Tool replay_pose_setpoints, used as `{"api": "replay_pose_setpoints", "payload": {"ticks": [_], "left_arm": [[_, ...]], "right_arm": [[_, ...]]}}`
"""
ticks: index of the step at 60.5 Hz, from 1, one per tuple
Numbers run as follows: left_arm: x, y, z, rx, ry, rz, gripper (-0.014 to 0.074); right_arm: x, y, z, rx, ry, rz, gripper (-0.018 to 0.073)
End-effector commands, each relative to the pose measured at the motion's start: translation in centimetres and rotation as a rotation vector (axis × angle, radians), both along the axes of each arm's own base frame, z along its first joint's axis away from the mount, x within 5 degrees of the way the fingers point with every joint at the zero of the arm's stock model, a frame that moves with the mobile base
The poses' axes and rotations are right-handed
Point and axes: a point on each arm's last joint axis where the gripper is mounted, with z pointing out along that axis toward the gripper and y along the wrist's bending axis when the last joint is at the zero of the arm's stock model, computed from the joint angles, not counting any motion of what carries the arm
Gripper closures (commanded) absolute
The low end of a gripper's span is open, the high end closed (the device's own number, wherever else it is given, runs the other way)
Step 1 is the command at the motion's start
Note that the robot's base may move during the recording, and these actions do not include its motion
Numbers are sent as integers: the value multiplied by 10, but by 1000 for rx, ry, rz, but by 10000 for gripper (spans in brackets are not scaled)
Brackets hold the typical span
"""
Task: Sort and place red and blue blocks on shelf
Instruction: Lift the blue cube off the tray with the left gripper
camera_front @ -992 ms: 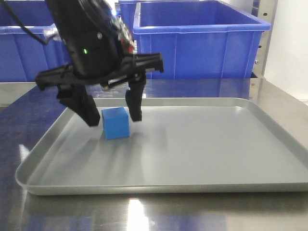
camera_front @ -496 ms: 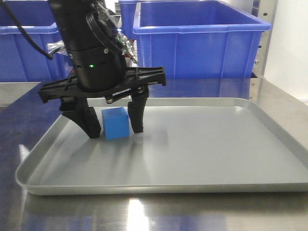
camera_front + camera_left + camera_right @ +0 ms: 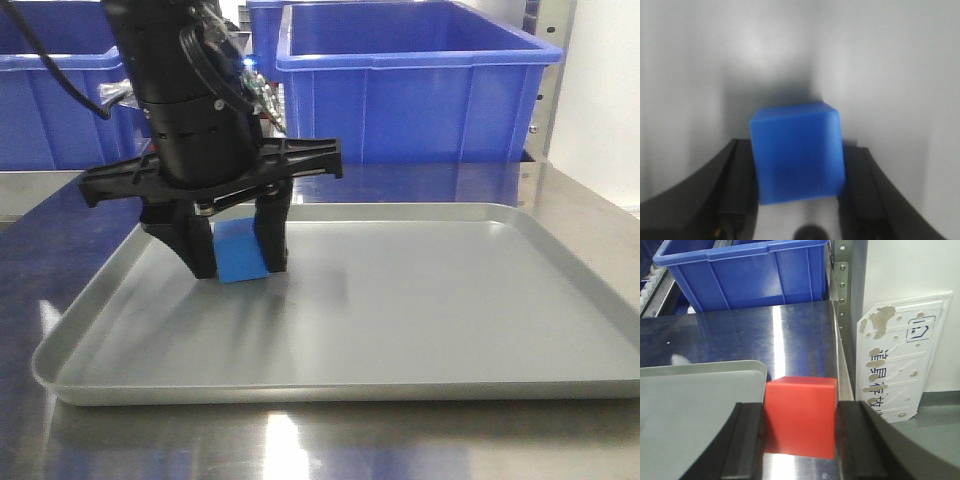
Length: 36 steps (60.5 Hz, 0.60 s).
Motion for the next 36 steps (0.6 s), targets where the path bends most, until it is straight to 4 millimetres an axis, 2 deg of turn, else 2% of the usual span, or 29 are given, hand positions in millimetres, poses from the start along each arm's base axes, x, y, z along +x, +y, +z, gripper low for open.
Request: {"api": "replay_pose_setpoints", "payload": {"ticks": [1, 8, 17, 30, 36], "left_arm": [[-2, 4, 35, -8, -113, -29, 472], [-3, 14, 52, 39, -186, -51, 472], [-8, 33, 88, 66, -323, -63, 472], [-24, 76, 146, 17, -485, 3, 472], [-38, 98, 159, -3, -535, 34, 472]], "right_arm": [[2, 0, 17, -3, -118, -4, 510], [2, 0, 17, -3, -118, -4, 510], [2, 0, 17, -3, -118, -4, 510], [2, 0, 17, -3, -118, -4, 510], [2, 0, 17, -3, -118, -4, 510]]}}
